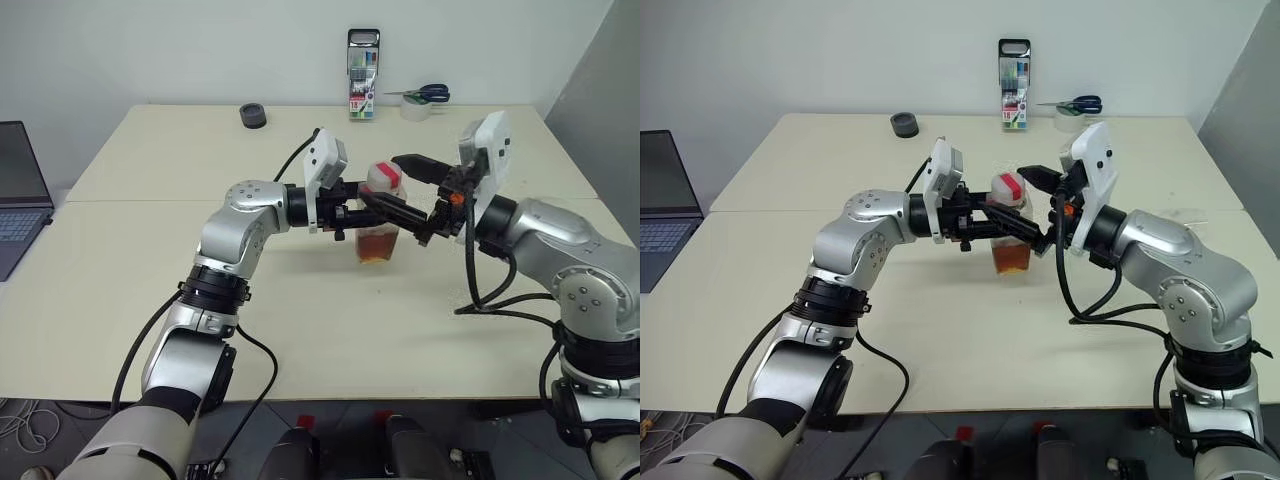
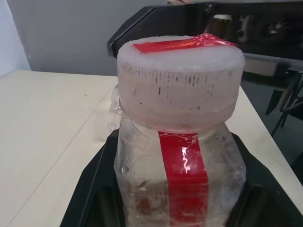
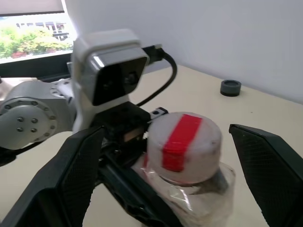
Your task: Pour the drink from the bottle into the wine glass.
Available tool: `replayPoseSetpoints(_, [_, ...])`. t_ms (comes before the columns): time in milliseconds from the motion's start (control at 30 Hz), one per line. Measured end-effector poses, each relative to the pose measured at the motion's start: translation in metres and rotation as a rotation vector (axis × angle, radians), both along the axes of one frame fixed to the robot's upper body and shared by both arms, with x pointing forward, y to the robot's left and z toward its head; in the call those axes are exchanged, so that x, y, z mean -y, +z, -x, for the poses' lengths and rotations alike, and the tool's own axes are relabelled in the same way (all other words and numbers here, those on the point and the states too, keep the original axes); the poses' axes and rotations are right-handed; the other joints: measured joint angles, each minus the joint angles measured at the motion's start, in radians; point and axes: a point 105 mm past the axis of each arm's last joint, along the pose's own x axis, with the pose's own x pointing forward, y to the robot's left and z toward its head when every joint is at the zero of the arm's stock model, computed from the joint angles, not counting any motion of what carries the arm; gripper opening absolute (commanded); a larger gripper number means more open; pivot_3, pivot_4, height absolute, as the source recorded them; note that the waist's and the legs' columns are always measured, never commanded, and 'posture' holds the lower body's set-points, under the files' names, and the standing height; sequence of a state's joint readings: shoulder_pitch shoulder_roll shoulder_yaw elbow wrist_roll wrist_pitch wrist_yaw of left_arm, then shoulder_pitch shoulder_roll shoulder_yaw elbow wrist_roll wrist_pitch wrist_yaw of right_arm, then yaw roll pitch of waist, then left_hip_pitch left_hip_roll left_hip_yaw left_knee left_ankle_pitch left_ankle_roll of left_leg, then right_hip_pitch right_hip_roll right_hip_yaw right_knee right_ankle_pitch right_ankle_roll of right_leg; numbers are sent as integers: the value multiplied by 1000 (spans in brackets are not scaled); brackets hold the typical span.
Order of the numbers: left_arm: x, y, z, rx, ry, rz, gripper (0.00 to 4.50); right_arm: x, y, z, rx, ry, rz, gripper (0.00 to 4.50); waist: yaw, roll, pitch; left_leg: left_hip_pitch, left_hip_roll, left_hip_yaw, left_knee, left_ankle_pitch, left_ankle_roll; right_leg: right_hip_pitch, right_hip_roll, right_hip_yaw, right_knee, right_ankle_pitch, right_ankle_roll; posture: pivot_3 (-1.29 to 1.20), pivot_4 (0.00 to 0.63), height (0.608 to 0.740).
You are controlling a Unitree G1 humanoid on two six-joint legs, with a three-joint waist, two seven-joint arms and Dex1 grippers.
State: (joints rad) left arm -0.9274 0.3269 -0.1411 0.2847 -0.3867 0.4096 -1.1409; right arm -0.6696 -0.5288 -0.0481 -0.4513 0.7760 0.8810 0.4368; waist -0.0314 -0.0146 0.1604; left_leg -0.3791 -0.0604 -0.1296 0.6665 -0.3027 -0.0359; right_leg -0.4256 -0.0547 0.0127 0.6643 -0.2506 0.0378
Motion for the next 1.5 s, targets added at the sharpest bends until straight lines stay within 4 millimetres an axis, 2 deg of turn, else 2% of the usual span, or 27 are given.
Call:
replayPoseSetpoints(233, [0,0,-1,1,4,1,1974,-3,-2,-1,-13,24,-18,4500,0,0,0,0,0,0,0,0,0,0,0,0,0,0,0,0,150,740])
replayPoseSetpoints(500, [0,2,-3,7,13,1,1974,2,2,-3,-10,12,-42,1883,0,0,0,0,0,0,0,0,0,0,0,0,0,0,0,0,150,740])
replayPoseSetpoints(533, [0,3,-3,8,13,1,1974,2,3,-3,-9,12,-43,1865,-1,0,0,0,0,0,0,0,0,0,0,0,0,0,0,0,150,740])
replayPoseSetpoints(900, [-3,8,2,-24,4,9,1974,-2,8,-3,21,47,-40,1865,-3,0,0,0,0,0,0,0,0,0,0,0,1,0,0,0,150,740])
replayPoseSetpoints(1067, [-22,36,29,-53,-98,0,1974,-19,36,9,35,317,-37,1865,-21,0,0,0,1,0,0,0,0,-1,1,0,1,0,0,0,150,740])
replayPoseSetpoints(1233, [-30,55,51,-74,-206,-25,1974,-26,54,20,-41,540,-38,1865,-21,0,0,0,0,-1,1,0,0,1,1,-2,0,0,0,0,150,740])
replayPoseSetpoints(1333, [-28,53,56,-75,-238,-44,1974,-22,53,21,-75,573,-23,2923,-17,0,0,0,0,-1,3,0,0,2,0,-2,0,0,0,0,150,740])
replayPoseSetpoints(1467, [-16,43,61,-88,-283,-86,1974,-18,43,23,-161,578,-12,4306,-16,0,0,-2,0,-2,6,0,0,1,0,0,1,0,0,0,150,740])
replayPoseSetpoints(1500, [-16,43,60,-86,-268,-85,1974,-13,42,24,-162,544,-16,4458,-15,0,0,-3,0,-2,6,0,0,0,-1,0,1,0,0,0,150,740])
